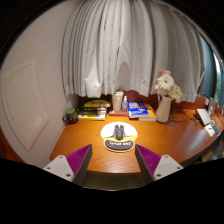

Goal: Arrange mouse

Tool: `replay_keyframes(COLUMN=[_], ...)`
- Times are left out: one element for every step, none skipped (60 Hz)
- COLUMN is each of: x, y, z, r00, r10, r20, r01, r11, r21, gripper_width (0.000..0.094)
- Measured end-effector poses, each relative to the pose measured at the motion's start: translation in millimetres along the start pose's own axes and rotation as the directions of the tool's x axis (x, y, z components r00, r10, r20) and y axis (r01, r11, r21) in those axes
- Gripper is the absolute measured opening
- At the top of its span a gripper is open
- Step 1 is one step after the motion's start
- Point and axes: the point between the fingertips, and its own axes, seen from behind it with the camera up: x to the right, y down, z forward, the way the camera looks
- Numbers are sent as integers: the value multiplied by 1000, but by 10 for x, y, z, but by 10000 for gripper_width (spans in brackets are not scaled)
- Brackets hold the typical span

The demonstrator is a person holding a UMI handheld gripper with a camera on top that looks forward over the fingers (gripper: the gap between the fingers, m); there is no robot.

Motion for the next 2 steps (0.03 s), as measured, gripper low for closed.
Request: replay_keyframes(x=[2, 4], y=[-7, -12], z=[-9, -18], r00=[1000, 1000], r10=[0, 0], r20=[-1, -1], r01=[0, 0], r11=[1000, 1000], r21=[1, 2], gripper_width=[862, 863])
